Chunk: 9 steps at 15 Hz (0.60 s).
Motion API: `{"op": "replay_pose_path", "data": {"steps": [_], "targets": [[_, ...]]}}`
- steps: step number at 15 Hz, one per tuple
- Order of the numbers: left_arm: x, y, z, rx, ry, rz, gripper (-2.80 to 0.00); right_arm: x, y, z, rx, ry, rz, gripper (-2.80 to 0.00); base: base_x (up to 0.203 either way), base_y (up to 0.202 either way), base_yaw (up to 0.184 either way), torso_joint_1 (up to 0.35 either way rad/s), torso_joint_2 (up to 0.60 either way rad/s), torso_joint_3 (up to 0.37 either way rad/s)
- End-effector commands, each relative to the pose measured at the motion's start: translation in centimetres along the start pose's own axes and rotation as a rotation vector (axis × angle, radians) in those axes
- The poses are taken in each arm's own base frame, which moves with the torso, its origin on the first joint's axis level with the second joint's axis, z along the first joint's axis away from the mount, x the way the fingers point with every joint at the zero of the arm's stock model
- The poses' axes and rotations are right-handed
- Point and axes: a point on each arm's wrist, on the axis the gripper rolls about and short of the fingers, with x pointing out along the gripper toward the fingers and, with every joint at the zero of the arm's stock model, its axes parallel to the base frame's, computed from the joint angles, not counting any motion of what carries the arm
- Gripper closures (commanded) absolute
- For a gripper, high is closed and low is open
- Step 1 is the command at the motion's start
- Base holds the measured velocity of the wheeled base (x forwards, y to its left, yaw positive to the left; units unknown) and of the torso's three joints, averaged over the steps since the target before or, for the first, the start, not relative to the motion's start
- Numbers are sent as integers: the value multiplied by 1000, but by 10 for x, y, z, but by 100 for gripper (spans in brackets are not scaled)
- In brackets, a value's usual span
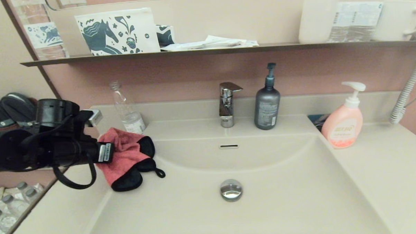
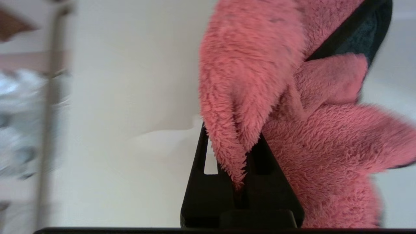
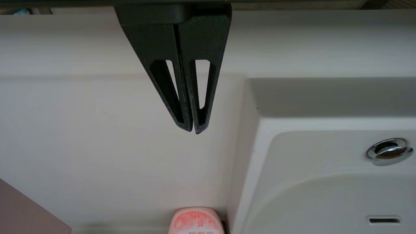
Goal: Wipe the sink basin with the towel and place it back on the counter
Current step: Wipe the sink
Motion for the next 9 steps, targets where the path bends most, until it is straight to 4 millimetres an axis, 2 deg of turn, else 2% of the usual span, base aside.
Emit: {"op": "replay_pose_path", "data": {"steps": [1, 5, 9], "targets": [[-23, 26, 0, -9, -30, 68, 0, 0, 0, 0, 0, 2, 0, 0, 0, 0, 0, 0, 0, 0], [-52, 52, -9, 5, -9, 125, 0, 0, 0, 0, 0, 2, 0, 0, 0, 0, 0, 0, 0, 0], [-69, 62, -16, 6, 17, 141, 0, 0, 0, 0, 0, 2, 0, 0, 0, 0, 0, 0, 0, 0]]}}
